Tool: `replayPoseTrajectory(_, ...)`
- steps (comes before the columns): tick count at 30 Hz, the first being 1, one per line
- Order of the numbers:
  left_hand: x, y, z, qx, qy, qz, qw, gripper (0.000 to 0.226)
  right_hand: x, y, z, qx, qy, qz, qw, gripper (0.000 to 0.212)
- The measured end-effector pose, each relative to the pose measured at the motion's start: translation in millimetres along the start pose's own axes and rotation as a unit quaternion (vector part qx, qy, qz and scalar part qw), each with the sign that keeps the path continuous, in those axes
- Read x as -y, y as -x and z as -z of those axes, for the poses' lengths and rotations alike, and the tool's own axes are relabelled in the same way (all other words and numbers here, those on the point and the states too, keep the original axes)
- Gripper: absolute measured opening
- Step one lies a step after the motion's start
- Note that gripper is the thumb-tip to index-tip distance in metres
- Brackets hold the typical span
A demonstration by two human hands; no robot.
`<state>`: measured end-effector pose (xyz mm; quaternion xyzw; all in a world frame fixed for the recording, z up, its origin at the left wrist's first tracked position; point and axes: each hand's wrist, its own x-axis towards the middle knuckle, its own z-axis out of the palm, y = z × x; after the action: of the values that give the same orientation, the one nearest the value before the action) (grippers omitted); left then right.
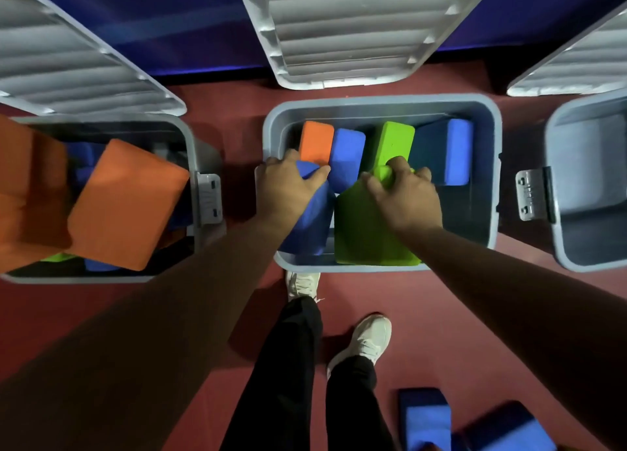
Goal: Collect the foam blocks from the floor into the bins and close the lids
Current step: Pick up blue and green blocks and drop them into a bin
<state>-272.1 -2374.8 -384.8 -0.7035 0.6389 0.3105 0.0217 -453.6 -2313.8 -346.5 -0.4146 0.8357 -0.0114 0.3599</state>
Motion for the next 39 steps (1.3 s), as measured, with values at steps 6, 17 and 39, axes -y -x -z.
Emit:
replayPoseTrajectory(6, 1, 25, -25, 0.095, 0.053, 0.04, 0.993, 0.059, -1, -6, -12, 0.064, -0.081, -0.079, 0.991, 0.062)
replayPoseTrajectory(17, 7, 49, -35, 0.098, 0.092, -0.046, 0.99, 0.056, -35, 7, -4, 0.02, -0.121, -0.023, 0.992, 0.043)
replayPoseTrajectory(39, 59, 21, -131, 0.07, 0.003, -0.028, 0.997, 0.067, -87, -10, -96, 0.209, -0.121, 0.028, 0.97, 0.027)
